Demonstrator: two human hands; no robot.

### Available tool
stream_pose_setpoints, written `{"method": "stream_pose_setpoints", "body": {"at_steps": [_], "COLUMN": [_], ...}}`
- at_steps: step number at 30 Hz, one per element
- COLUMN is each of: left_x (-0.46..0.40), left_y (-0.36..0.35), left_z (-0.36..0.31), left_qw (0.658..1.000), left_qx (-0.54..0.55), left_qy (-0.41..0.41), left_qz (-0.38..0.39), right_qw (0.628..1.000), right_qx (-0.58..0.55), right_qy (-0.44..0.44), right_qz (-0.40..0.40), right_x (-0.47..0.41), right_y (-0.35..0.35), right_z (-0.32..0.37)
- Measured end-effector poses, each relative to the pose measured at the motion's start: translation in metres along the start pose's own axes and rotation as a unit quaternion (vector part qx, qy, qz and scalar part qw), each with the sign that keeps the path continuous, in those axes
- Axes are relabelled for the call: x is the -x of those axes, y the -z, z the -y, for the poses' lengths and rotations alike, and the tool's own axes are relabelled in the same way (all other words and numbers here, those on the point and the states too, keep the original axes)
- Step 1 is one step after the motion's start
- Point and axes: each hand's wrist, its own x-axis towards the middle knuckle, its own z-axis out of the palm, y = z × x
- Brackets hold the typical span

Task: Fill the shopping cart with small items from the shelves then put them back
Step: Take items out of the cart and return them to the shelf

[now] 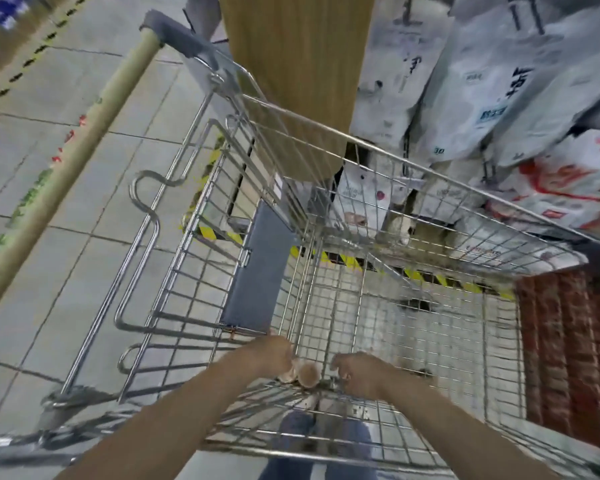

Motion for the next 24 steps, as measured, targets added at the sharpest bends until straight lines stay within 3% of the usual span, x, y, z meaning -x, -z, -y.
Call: {"method": "stream_pose_setpoints", "body": {"at_steps": [6,13,18,24], "left_x": [-0.048,-0.074,-0.08,-0.088], "left_y": [-0.024,-0.042,-0.05,-0.059], "left_z": [0.025,0.024,0.021,0.014], "left_qw": [1.0,0.999,0.999,0.997], "left_qx": [0.002,0.015,-0.019,-0.065], "left_qy": [0.014,0.019,0.036,0.031], "left_qz": [0.015,0.027,-0.01,-0.022], "right_qw": [0.993,0.99,0.98,0.994], "right_qx": [0.108,0.121,0.186,0.095], "right_qy": [0.043,0.076,0.072,0.045], "right_qz": [0.0,0.02,0.017,-0.033], "right_x": [-0.06,-0.098,-0.11,-0.094], "right_y": [-0.008,-0.038,-0.047,-0.024], "right_z": [-0.013,-0.012,-0.008,-0.028]}}
